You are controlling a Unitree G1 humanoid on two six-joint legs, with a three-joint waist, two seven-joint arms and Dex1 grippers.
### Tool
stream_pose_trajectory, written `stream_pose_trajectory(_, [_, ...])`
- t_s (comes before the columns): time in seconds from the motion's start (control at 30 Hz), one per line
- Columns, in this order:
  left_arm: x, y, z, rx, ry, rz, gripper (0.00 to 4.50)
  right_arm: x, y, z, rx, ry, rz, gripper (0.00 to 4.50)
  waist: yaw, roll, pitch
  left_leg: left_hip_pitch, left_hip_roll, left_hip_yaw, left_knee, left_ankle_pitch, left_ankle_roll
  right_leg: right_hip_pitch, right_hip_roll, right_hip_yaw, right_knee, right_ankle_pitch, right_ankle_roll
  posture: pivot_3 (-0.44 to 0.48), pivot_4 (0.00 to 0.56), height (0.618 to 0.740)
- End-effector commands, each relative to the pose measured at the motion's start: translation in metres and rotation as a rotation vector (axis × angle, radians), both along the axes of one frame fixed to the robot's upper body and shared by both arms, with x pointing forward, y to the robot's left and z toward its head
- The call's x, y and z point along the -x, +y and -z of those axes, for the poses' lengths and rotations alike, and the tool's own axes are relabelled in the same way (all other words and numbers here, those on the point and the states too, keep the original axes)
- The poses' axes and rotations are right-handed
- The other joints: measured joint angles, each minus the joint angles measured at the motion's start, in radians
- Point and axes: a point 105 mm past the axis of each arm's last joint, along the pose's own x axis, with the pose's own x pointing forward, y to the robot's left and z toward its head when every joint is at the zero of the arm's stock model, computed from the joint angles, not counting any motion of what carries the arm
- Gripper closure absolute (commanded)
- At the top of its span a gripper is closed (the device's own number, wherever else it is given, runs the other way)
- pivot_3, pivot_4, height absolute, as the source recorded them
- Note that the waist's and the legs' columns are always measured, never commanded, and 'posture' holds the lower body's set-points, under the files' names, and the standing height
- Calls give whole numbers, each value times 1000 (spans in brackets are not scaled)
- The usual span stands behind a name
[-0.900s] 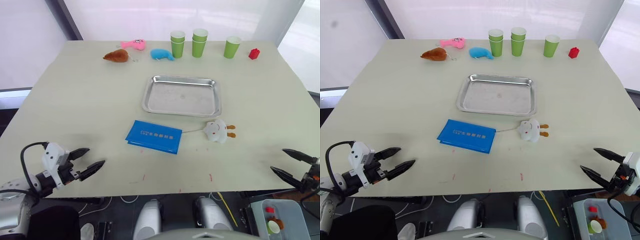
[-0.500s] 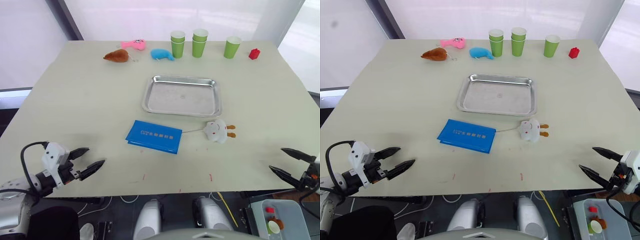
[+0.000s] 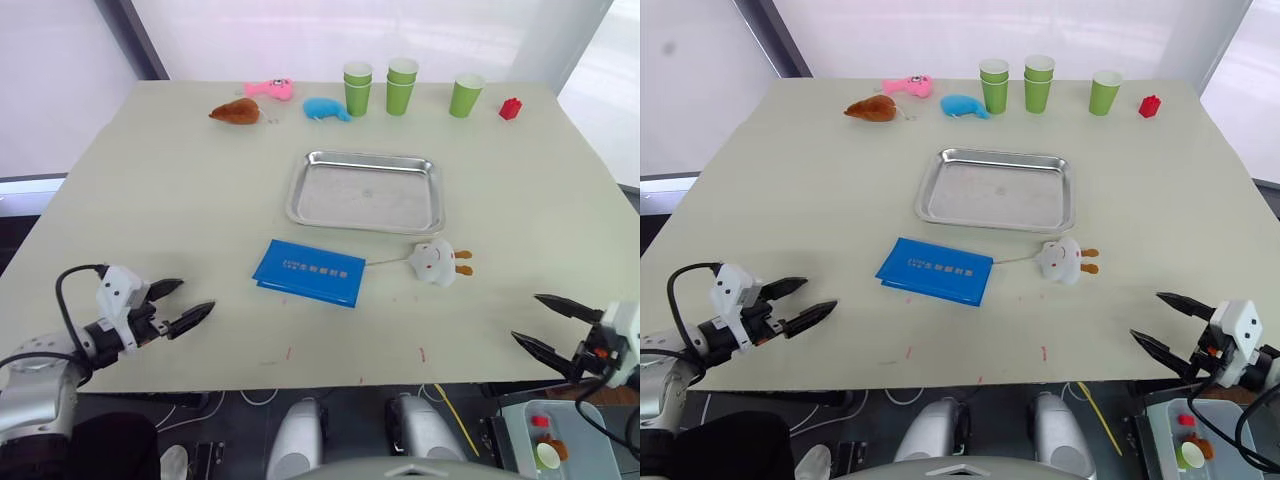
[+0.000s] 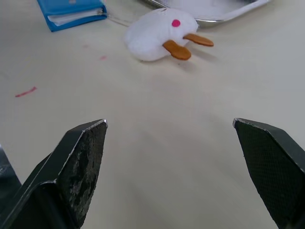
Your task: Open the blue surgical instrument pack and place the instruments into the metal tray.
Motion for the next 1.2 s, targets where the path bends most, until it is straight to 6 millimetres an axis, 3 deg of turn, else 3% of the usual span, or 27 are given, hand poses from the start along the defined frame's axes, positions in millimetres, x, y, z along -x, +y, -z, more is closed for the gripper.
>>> stream_pose_trajectory(0.03, [-6,-9,-3,-4,-5,53,496,-4,15,-7,-15,-27,-27,0,0,0,0,0,0,0,0,0,0,0,0,0,0,0,0,0,150,740])
stream_pose_trajectory(0.07, [-10,-14,-4,1,-8,77,635,-6,23,-8,-32,-30,-44,543,1,0,0,0,0,0,0,0,0,0,0,0,0,0,0,0,150,740])
stream_pose_trajectory(0.13, [-17,-23,-7,6,-16,115,1269,-10,37,-8,-53,-27,-73,934,3,0,0,0,0,0,0,0,0,0,0,0,0,0,0,0,150,740])
stream_pose_trajectory(0.17, [-20,-27,-8,8,-19,131,1654,-11,44,-8,-55,-28,-89,1356,4,0,0,0,0,0,1,0,0,0,0,-1,0,0,0,0,150,740])
stream_pose_trajectory(0.37, [-44,-52,-14,9,-39,240,4462,-31,84,-6,-33,-25,-159,4341,6,0,0,-1,0,0,2,0,0,0,1,-1,1,0,0,0,150,740])
stream_pose_trajectory(0.57, [-60,-61,-18,-11,-46,300,4499,-47,127,-6,-1,-19,-233,4467,8,0,0,-3,0,0,2,0,0,-2,1,-2,1,0,0,0,150,740])
stream_pose_trajectory(0.83, [-71,-76,-15,-17,-39,379,4499,-69,162,-6,40,-20,-262,4467,17,0,0,-17,-1,-2,10,0,0,-11,1,-5,3,1,0,0,150,740])
stream_pose_trajectory(1.0, [-76,-106,-17,17,-47,469,4499,-78,169,-5,65,-14,-252,4467,18,0,0,-18,-1,-4,17,0,0,-10,1,-6,8,1,0,0,150,740])
stream_pose_trajectory(1.2, [-65,-134,-12,58,-11,595,4499,-79,163,1,111,-4,-240,4467,17,0,0,-17,-1,-4,19,0,0,-10,1,-6,14,1,0,0,150,740])
